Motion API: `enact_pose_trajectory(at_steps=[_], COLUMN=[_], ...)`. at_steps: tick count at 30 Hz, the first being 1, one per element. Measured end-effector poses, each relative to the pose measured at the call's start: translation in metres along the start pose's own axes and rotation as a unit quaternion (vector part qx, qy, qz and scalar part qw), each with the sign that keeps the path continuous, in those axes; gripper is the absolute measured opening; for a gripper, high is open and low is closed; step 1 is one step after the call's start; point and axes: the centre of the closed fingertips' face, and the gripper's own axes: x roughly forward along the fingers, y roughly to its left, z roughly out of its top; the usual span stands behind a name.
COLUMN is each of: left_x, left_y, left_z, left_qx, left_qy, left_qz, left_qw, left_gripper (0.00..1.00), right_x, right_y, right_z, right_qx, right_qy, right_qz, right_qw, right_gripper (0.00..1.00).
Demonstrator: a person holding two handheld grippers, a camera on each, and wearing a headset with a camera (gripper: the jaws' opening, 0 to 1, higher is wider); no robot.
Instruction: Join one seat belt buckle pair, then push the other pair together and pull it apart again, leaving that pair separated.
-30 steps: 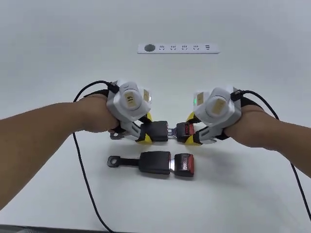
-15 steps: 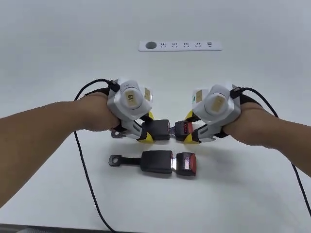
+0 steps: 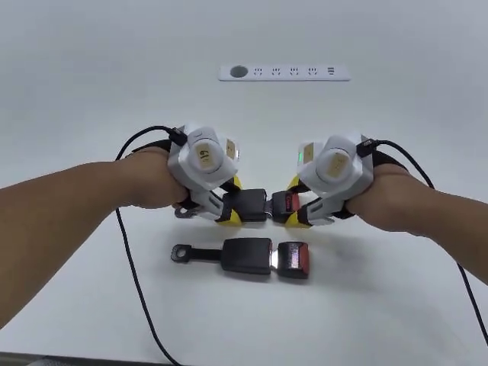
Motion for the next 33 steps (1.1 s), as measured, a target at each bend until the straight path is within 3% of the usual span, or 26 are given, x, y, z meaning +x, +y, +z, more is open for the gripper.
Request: enact_pose_trajectory(at_steps=[19, 26, 33], left_x=[0.000, 0.001, 0.000], left_y=[0.001, 0.001, 0.002], left_z=[-0.002, -0.003, -0.004], left_qx=[-0.005, -0.005, -0.009], left_qy=[0.007, 0.005, 0.002], left_qz=[-0.002, -0.002, 0.000], left_qw=[1.0000, 1.0000, 1.0000], left_gripper=[0.33, 0.33, 0.33], right_x=[0.000, -0.003, -0.005], right_y=[-0.001, -0.003, -0.003], right_z=[-0.002, -0.011, -0.011], right_qx=[0.000, 0.000, 0.008], right_qy=[0.013, 0.024, 0.007], right_qz=[-0.010, -0.012, -0.006], right_qw=[0.9999, 0.9996, 0.9999], right_gripper=[0.32, 0.32, 0.32])
